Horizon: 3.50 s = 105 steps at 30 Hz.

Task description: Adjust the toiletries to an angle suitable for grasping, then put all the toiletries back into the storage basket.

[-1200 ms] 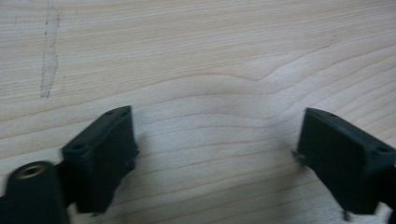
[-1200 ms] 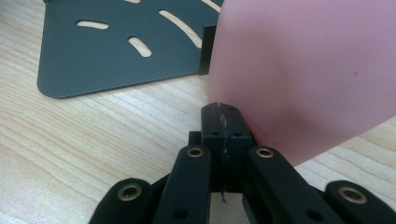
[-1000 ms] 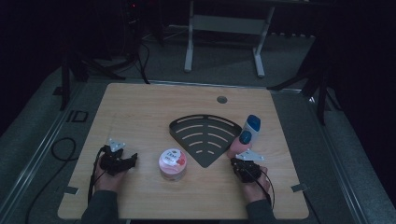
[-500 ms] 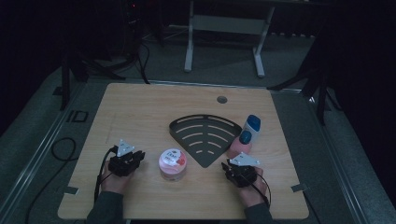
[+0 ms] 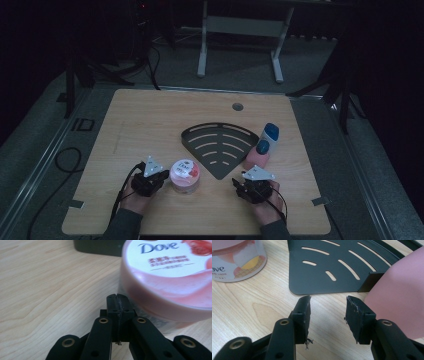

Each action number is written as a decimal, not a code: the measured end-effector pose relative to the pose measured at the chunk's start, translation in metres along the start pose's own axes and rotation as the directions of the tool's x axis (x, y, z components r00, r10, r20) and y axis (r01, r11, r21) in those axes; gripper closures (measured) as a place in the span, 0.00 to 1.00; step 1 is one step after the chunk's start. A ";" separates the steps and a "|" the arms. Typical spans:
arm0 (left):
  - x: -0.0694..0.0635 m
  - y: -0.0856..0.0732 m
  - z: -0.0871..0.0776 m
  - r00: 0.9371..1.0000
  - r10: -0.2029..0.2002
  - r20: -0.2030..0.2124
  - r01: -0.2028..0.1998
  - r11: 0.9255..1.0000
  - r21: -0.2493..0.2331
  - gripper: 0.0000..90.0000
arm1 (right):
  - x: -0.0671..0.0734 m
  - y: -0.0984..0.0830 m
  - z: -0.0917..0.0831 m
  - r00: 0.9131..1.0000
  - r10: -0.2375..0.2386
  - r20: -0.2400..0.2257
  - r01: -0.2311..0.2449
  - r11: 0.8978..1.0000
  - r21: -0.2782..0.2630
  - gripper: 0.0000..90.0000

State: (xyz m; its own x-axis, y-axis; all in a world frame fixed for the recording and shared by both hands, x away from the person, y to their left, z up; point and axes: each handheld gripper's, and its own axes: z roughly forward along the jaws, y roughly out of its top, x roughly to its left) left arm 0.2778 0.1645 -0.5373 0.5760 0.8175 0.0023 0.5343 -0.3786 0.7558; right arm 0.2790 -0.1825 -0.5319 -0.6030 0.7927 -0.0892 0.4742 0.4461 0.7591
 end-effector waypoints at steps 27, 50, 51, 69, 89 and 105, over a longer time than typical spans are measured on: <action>-0.026 0.007 0.011 0.985 0.122 0.125 -0.119 0.992 -0.033 0.98 | 0.014 0.006 0.012 0.991 -0.096 -0.096 0.097 0.995 0.008 0.59; -0.020 -0.002 0.007 0.964 0.141 0.226 -0.131 0.990 -0.058 0.41 | 0.013 0.008 0.011 0.981 -0.138 -0.140 0.141 0.990 0.014 0.49; -0.021 -0.002 0.007 0.961 0.149 0.232 -0.139 0.988 -0.059 0.39 | 0.014 0.008 0.011 0.979 -0.143 -0.145 0.146 0.989 0.013 0.49; -0.032 0.002 0.014 0.943 0.182 0.279 -0.172 0.983 -0.057 0.29 | 0.025 0.015 0.020 0.956 -0.151 -0.253 0.157 0.988 0.004 0.41; -0.034 0.007 0.020 0.927 0.214 0.307 -0.201 0.977 -0.076 0.19 | 0.035 0.022 0.031 0.905 -0.206 -0.371 0.200 0.978 -0.054 0.35; -0.026 0.015 0.022 0.900 0.263 0.346 -0.241 0.965 -0.107 0.17 | 0.024 0.029 0.040 0.844 -0.261 -0.468 0.232 0.965 -0.119 0.29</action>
State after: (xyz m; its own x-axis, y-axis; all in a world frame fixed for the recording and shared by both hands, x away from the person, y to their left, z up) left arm 0.2848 0.1282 -0.5407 0.8735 0.4862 -0.0260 0.3108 -0.5156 0.7985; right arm 0.3038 -0.1344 -0.5378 -0.9331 0.3583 0.0290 0.2414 0.5648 0.7891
